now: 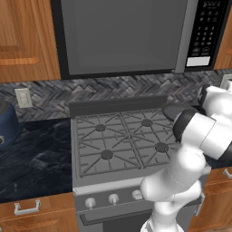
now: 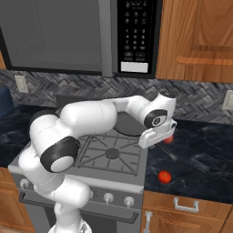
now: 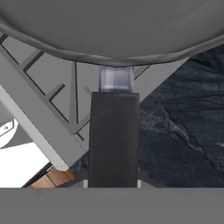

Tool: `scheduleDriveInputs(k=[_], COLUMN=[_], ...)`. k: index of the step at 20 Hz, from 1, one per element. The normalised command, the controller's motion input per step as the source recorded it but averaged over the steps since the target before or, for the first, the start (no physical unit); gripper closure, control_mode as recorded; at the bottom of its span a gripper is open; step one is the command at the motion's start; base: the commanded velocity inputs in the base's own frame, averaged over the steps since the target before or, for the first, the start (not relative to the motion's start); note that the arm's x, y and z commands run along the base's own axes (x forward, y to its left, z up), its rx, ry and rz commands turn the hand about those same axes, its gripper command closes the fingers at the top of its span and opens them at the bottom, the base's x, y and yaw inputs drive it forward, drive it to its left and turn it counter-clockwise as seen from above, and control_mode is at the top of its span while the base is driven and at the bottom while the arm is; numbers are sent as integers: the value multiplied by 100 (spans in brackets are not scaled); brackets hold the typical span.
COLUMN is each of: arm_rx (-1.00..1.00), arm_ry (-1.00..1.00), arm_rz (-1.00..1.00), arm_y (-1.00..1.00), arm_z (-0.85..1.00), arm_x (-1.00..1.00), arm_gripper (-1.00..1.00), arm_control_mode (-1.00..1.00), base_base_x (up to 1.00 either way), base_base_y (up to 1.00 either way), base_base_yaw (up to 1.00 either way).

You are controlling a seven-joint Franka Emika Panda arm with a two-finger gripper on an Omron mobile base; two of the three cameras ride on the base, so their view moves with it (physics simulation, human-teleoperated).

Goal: Place the pan on the front right burner on the stove. Then place the tomato and the onion in the pan and turn on the front right burner.

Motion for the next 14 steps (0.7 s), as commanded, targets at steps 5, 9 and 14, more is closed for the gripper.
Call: scheduleDriveInputs(k=[5, 9, 14], arm_rx=[-17, -17, -9], arm_ry=[0, 0, 0], arm_rz=[0, 2, 10], arm_y=[14, 9, 15], arm_z=[0, 0, 0], arm_x=[0, 0, 0], arm_gripper=[100, 100, 100], arm_control_mode=[-100, -100, -100], base_base_x=[0, 0, 0], base_base_y=[0, 0, 0], base_base_yaw=[0, 0, 0])
